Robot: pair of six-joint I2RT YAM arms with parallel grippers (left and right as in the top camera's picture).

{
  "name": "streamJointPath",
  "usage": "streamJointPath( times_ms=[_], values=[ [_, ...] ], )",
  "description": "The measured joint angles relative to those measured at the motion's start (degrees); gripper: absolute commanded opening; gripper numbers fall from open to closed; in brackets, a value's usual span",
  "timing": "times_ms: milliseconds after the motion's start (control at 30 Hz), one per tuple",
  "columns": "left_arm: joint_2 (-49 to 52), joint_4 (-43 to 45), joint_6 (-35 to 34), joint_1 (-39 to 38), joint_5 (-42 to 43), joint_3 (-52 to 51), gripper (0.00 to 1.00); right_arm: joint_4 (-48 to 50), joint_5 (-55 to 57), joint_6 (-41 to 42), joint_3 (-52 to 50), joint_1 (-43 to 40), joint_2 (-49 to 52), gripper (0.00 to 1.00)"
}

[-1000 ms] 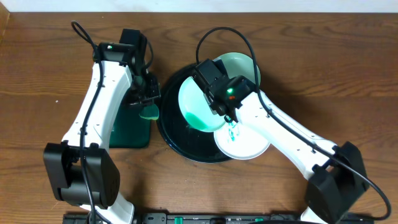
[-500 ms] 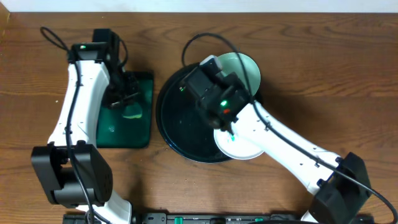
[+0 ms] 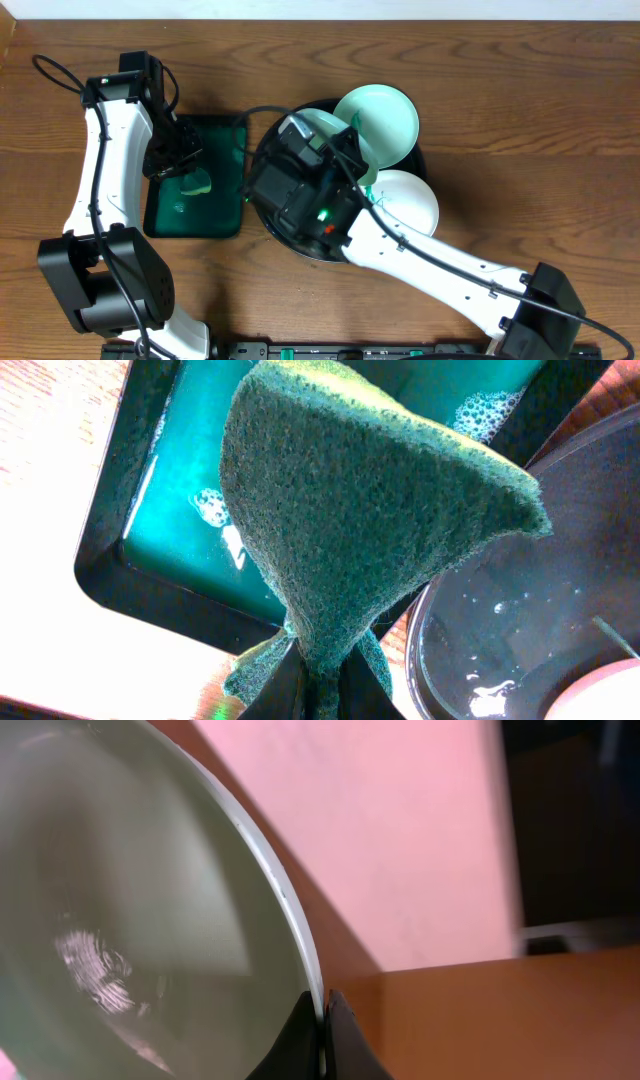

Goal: Clean dirty plates on tray and stack at the side

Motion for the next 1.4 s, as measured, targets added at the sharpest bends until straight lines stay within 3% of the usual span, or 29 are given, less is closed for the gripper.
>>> streamJointPath(
  times_ms=[533, 1400],
  values=[
    [0.02, 0.0, 0.02, 0.0, 0.0, 0.0, 0.07, 0.7, 12.31, -3.74, 0.0, 3.52, 0.0, 0.01],
    [0.02, -0.04, 0.02, 0.0, 0.0, 0.0, 0.07, 2.8, 10.8, -4.98, 0.0, 4.37, 0.0, 0.01]
  ],
)
